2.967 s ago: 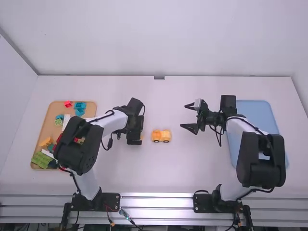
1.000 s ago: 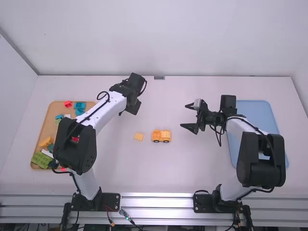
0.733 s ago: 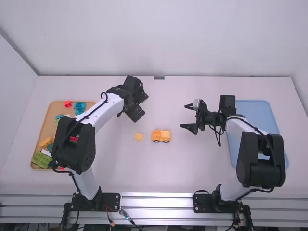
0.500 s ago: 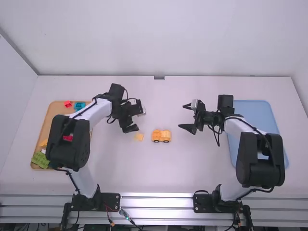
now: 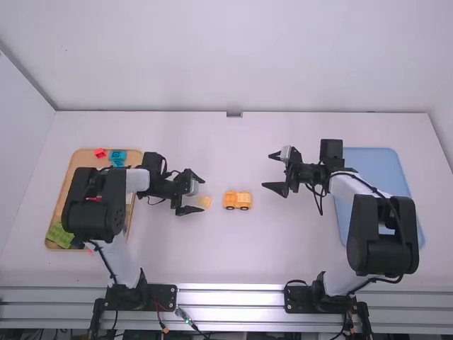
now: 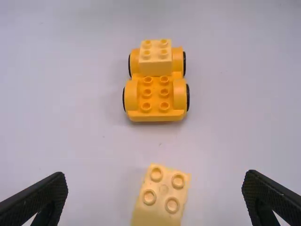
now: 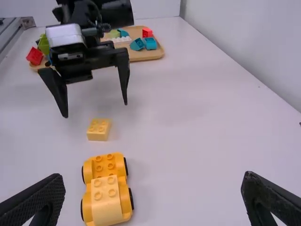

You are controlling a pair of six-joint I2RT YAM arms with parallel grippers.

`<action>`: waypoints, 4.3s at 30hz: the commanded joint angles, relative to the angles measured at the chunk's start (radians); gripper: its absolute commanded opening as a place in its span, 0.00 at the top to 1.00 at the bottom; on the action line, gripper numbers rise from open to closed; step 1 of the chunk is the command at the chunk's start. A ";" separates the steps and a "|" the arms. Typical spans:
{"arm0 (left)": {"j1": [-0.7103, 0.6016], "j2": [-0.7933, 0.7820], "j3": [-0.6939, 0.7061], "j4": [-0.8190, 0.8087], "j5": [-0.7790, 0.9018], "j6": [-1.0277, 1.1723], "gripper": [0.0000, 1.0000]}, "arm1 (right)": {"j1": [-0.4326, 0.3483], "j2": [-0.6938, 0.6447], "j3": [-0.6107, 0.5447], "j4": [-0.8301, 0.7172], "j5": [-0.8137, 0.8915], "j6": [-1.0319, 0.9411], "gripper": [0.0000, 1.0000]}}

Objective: Assemble lego blocks to make yellow taxi

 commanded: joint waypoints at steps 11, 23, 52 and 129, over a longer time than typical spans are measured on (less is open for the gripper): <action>-0.008 0.069 -0.005 0.037 -0.005 -0.035 0.20 | 0.017 -0.021 -0.011 -0.006 -0.009 0.002 0.01; -0.015 0.069 -0.072 0.142 -0.054 -0.083 0.26 | 0.018 -0.021 -0.011 0.004 -0.010 0.056 0.01; -0.021 0.068 -0.076 0.189 0.112 -0.062 0.68 | 0.068 -0.021 -0.048 -0.132 0.071 -0.148 0.01; -0.367 0.066 0.069 0.297 -0.218 -0.522 0.21 | 0.273 0.421 -0.141 0.564 0.238 0.073 0.60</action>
